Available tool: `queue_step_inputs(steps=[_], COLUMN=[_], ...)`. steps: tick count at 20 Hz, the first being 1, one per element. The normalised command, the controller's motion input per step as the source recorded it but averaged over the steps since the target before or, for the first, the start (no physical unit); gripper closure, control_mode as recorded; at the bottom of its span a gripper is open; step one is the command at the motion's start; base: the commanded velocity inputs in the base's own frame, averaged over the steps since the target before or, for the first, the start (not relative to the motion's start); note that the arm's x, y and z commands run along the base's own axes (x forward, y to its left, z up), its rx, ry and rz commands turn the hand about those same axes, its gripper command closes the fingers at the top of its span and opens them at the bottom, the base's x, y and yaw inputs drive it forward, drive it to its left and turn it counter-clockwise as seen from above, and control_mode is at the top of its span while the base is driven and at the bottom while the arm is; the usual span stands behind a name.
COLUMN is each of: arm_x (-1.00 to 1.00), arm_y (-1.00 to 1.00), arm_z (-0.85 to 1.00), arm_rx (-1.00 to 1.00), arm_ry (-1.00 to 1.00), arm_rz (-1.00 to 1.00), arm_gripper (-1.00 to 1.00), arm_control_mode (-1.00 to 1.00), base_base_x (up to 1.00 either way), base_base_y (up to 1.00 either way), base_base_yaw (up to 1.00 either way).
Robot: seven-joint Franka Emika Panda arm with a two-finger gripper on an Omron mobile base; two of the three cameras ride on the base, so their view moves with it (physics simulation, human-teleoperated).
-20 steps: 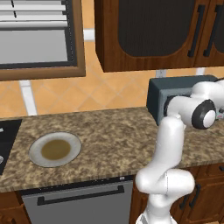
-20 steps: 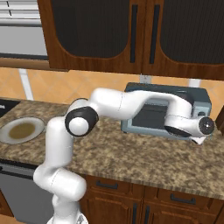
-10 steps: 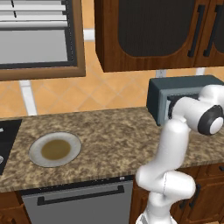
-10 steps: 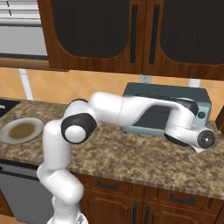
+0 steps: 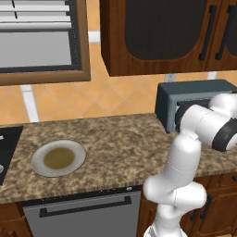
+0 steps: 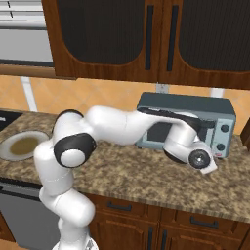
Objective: Pick up the kebab skewer and baguette bread, and place them inside the toaster oven. Close the toaster oven door and start by setting the timer.
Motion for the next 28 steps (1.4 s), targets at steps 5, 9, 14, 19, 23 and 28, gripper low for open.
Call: queue_step_inputs(steps=[5, 9, 14, 19, 23, 28], arm_x=[0.01, -0.01, 0.00, 0.00, 0.00, 0.09], arm_y=[-0.45, -0.32, -0.17, -0.28, -0.26, -0.11], arm_z=[0.02, 0.00, 0.00, 0.00, -0.01, -0.07], arm_rx=[0.01, 0.09, 0.15, 0.11, 0.09, 0.07], arm_ry=[0.00, -0.01, -0.10, -0.06, -0.02, -0.03], arm_rz=[-0.02, 0.02, 0.07, 0.06, 0.04, 0.02], arm_gripper=[-1.00, -1.00, -1.00, -1.00, -1.00, -1.00], arm_control_mode=[-1.00, -1.00, -1.00, -1.00, -1.00, -1.00], base_base_x=[0.00, 0.00, 0.00, 0.00, 0.00, 0.00], base_base_y=[0.00, 0.00, 0.00, 0.00, 0.00, 0.00], base_base_yaw=[0.00, 0.00, 0.00, 0.00, 0.00, 0.00])
